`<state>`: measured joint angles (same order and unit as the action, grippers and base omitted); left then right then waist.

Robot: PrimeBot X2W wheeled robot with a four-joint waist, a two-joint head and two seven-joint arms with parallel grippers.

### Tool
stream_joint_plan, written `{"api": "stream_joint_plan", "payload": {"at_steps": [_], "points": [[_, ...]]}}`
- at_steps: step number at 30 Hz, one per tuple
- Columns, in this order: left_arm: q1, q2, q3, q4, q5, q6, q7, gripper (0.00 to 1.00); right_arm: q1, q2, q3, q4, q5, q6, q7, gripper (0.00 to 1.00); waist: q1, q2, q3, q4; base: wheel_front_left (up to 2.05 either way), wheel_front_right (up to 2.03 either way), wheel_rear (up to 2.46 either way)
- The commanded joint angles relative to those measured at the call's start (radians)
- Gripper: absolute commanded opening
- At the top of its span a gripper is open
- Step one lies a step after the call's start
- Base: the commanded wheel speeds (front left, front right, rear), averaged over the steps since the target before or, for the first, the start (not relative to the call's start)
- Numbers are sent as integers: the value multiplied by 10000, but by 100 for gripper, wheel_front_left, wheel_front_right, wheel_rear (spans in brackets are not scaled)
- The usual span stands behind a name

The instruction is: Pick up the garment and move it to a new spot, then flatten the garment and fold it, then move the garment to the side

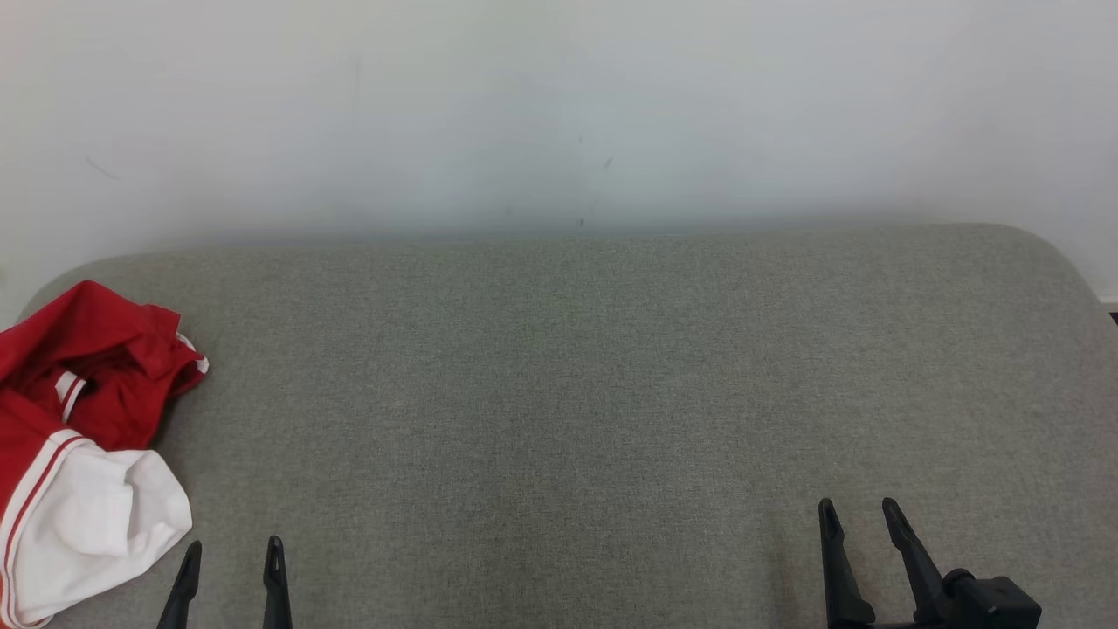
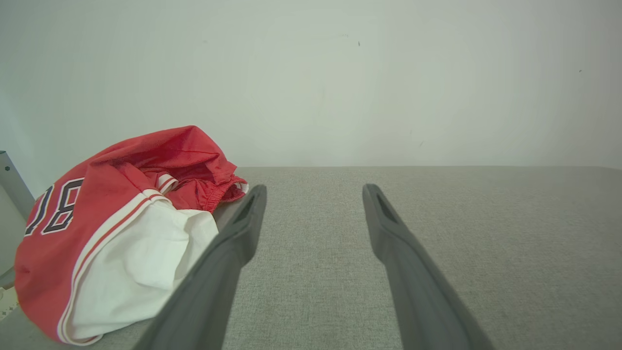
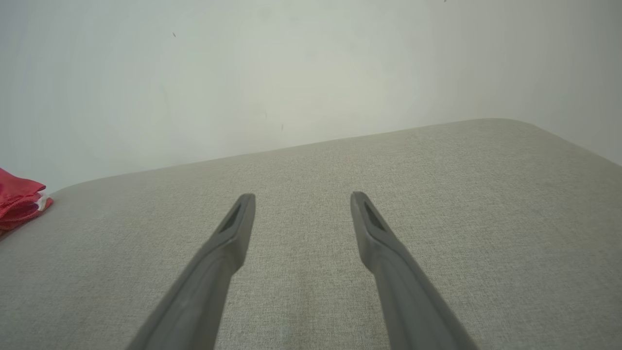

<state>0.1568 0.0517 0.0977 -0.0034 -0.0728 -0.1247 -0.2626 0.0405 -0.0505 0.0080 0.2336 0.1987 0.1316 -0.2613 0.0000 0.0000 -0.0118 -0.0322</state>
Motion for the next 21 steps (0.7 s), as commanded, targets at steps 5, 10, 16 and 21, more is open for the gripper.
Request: {"api": "stream_joint_plan", "payload": {"at_steps": [5, 10, 16, 21], "points": [[14, -20, -6, 79, -118, -47, -35, 100, -103, 17, -43, 25, 91, -17, -43, 100, 0, 0, 10, -10, 0, 0, 0], [-17, -19, -13, 117, -105, -55, -35, 100, -106, 17, -60, 69, 135, -17, -43, 100, 0, 0, 5, -7, 0, 0, 0], [-8, -20, 18, 133, -142, -59, -35, 100, -94, 17, -51, 100, 175, -17, -43, 100, 0, 0, -14, 3, 0, 0, 0], [13, -21, 50, 103, -137, -61, -35, 100, -74, 17, -14, 123, 195, -17, -44, 100, 0, 0, -23, 13, 0, 0, 0]]}}
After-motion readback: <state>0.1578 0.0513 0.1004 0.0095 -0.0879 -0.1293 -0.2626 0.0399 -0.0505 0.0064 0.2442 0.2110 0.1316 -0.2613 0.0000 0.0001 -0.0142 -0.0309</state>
